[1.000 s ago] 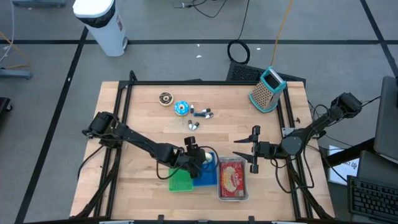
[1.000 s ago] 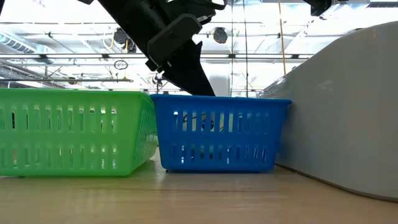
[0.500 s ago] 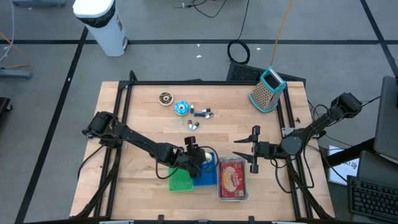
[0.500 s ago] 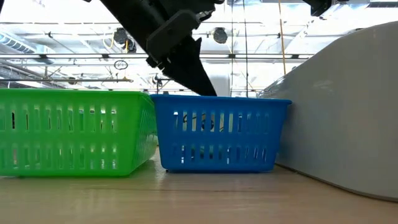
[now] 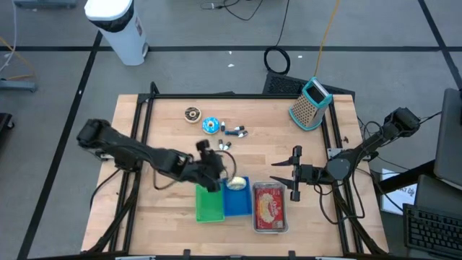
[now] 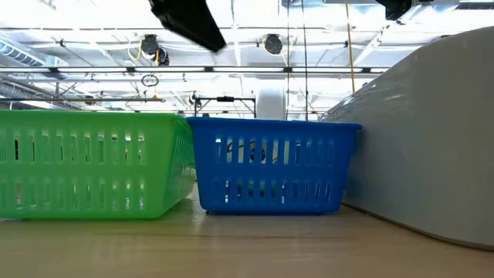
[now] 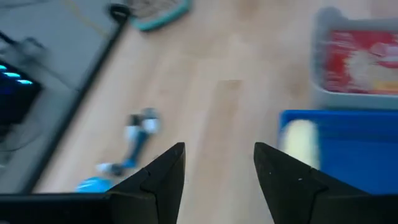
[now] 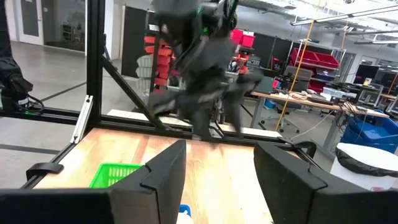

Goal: Pick & Place Food Item
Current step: Put the black doughnut into the blue bin

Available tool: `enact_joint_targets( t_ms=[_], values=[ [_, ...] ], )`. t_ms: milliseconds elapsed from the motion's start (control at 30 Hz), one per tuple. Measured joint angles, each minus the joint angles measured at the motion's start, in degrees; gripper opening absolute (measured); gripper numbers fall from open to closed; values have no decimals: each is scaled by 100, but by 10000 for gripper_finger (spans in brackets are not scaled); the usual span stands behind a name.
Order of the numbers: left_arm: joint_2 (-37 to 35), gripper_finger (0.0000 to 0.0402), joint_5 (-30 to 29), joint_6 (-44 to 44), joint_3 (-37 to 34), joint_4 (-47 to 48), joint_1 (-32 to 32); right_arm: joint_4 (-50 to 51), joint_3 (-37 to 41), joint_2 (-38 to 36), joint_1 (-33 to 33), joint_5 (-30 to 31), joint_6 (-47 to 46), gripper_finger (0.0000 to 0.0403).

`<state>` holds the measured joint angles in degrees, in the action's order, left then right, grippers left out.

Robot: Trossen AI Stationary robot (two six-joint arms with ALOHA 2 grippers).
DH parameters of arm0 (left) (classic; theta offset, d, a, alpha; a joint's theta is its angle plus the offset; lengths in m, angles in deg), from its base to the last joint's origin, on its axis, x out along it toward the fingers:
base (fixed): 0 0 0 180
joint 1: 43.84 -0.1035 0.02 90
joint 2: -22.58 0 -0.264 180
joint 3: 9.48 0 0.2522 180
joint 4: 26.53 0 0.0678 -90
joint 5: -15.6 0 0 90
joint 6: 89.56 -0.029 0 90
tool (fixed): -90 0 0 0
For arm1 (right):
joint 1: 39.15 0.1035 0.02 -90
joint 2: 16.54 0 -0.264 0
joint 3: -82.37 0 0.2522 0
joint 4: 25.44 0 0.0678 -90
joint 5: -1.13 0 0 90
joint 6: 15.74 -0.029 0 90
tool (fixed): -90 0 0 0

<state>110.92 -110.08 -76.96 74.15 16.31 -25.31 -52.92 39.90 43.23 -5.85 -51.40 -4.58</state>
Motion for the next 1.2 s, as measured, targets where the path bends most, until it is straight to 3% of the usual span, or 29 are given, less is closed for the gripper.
enact_joint_targets(
  t_ms=[200,300,400,633,767,900,1200],
  values=[
    [-932,191,-943,58,10,621,-235,-4,0,0,0,0,0,180],
    [-1228,191,-1081,285,10,963,-574,-4,0,2,0,0,0,180],
    [-1424,191,-901,885,10,1524,-1203,-6,0,2,0,-1,0,180],
    [-1442,223,342,1869,-182,2357,-3330,-7,0,2,0,-2,-66,180],
    [-1333,253,1163,1439,-672,1847,-4436,-7,0,2,0,-3,-60,180],
    [-1292,265,1975,1148,-1399,627,-5303,-7,0,2,0,-3,-33,180],
    [-1270,247,2744,1233,-2709,-1339,-6228,-7,0,2,-1,-2,28,180]
  ],
)
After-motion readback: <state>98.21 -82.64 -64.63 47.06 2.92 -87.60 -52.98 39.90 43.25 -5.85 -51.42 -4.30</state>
